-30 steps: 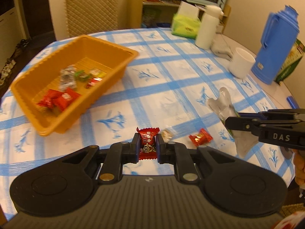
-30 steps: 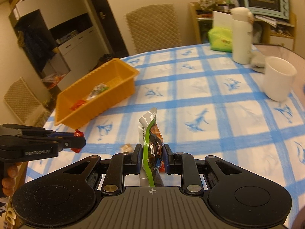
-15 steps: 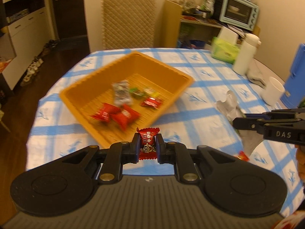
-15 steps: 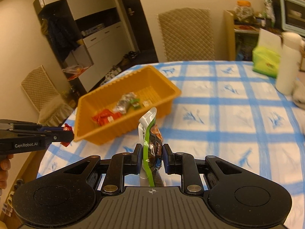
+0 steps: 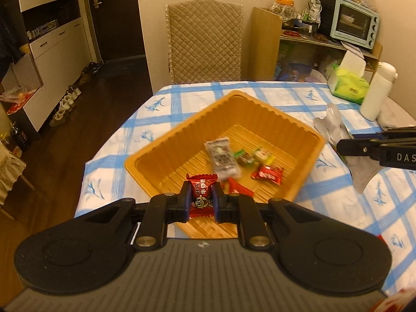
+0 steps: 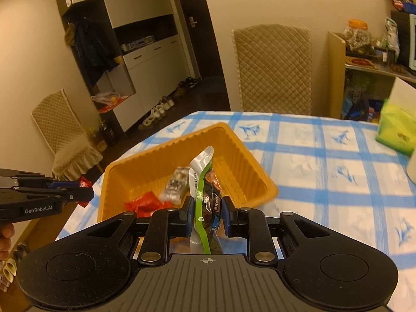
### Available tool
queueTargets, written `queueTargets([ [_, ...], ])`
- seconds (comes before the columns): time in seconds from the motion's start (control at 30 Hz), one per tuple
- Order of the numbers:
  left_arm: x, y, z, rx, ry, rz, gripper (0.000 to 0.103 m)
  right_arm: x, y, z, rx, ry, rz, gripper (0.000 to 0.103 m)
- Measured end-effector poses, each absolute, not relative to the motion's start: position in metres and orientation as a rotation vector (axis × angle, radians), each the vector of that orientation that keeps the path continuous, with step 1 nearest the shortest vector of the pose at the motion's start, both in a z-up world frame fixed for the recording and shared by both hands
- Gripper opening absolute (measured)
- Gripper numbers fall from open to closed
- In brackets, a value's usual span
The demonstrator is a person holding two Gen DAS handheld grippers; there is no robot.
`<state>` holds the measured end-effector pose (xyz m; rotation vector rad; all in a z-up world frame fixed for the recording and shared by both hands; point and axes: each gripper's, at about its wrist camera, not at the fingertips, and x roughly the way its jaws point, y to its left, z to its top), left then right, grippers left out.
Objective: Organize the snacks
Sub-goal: 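Carry the red candy and clear wrapper over the orange tray with both tools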
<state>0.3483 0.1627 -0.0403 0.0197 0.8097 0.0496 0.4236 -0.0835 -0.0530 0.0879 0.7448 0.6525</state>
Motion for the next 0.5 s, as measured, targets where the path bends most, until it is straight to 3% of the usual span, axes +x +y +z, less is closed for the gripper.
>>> queueTargets([
  [0.5,0.411,0.191,-0.064,0.038,0.842,0.060,0.014,0.471,-0.043,-0.069,0.056,0.768,0.640,0.023],
])
